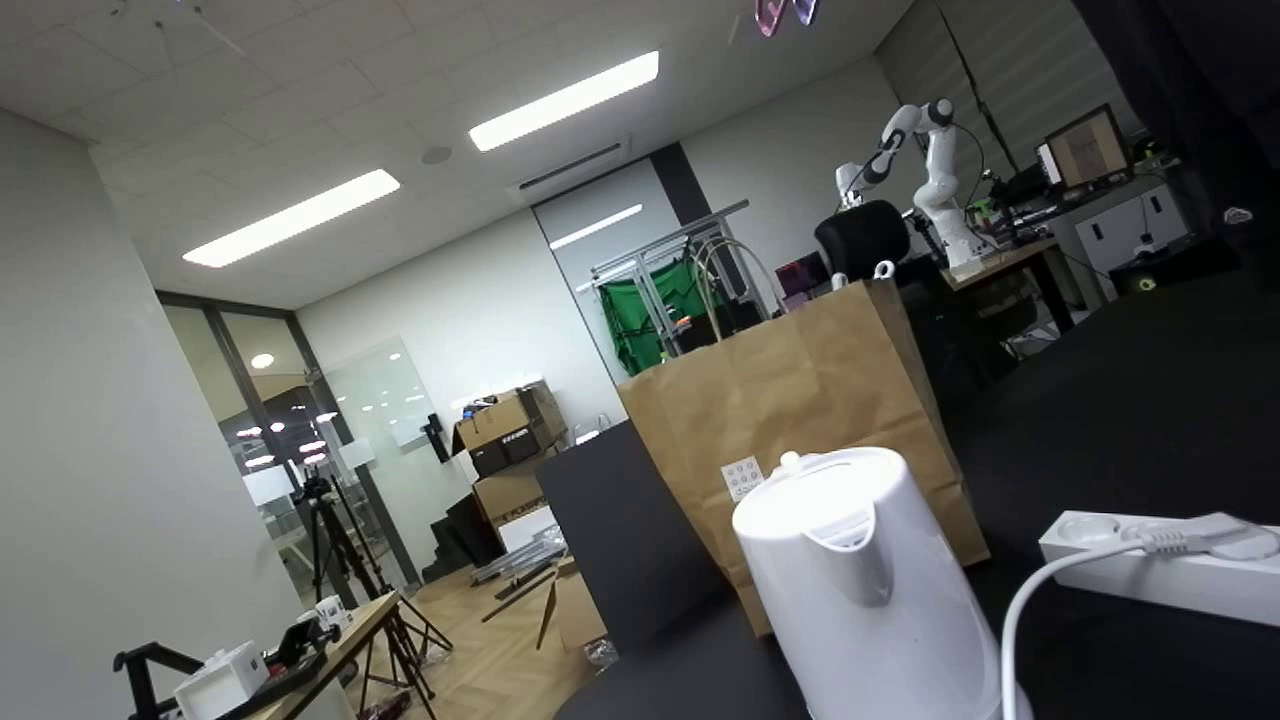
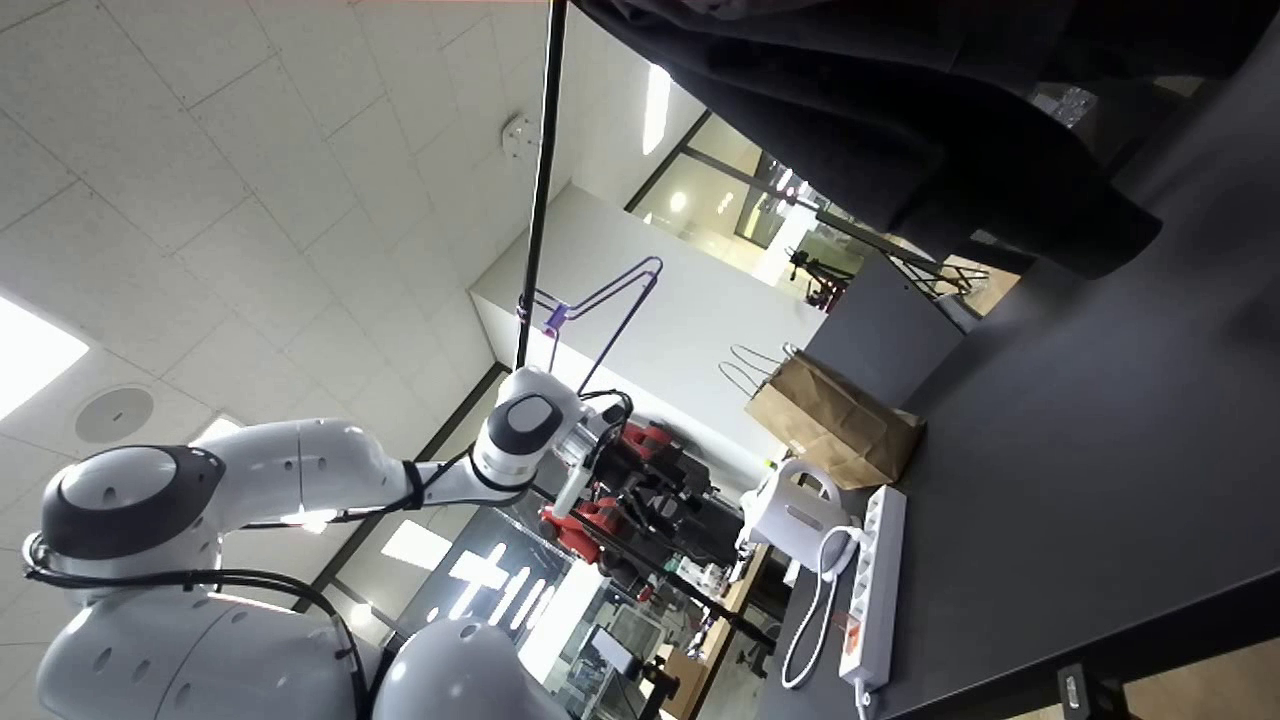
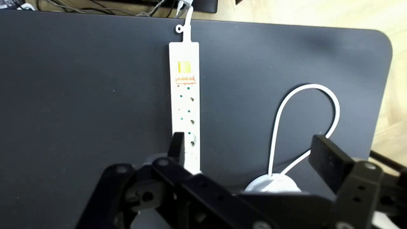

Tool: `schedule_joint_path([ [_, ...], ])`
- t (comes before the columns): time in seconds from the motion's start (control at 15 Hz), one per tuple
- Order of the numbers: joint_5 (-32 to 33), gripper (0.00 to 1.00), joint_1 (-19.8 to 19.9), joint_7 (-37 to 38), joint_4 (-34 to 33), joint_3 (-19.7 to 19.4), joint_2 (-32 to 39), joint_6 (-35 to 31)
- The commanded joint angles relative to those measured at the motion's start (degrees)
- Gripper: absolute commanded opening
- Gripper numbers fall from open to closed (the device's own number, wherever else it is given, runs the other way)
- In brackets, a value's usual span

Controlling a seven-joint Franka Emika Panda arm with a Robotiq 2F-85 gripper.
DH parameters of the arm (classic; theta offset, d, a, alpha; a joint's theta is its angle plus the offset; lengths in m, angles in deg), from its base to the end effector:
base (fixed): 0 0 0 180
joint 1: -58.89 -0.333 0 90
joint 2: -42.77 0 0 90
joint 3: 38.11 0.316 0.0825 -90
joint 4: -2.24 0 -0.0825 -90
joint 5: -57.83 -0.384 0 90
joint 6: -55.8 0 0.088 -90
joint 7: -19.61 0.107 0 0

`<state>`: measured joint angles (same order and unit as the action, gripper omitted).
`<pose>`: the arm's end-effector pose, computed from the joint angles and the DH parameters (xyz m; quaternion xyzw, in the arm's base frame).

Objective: Remove the first hanger from the left and put it on the table

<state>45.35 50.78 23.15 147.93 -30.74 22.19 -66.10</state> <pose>0.3932 0.1181 0.3920 -0.9965 -0.0390 0.0384 0.0627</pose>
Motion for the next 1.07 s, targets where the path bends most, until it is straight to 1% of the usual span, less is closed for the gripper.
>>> schedule_joint_path([
  [0.0,-1.4,1.0,-2.9,-3.0,1.3,0.2,-7.0,5.6],
  [0.4,-0.9,1.0,-5.6,-6.4,-1.0,0.3,-15.1,13.7],
  [0.67,-1.4,1.0,-6.5,-9.1,-3.3,-0.2,-18.0,17.8],
  [0.87,-1.6,1.0,-6.0,-8.2,-5.3,0.3,-19.1,19.4],
  [1.0,-1.6,1.0,-5.1,-5.7,-7.9,0.8,-18.8,21.5],
])
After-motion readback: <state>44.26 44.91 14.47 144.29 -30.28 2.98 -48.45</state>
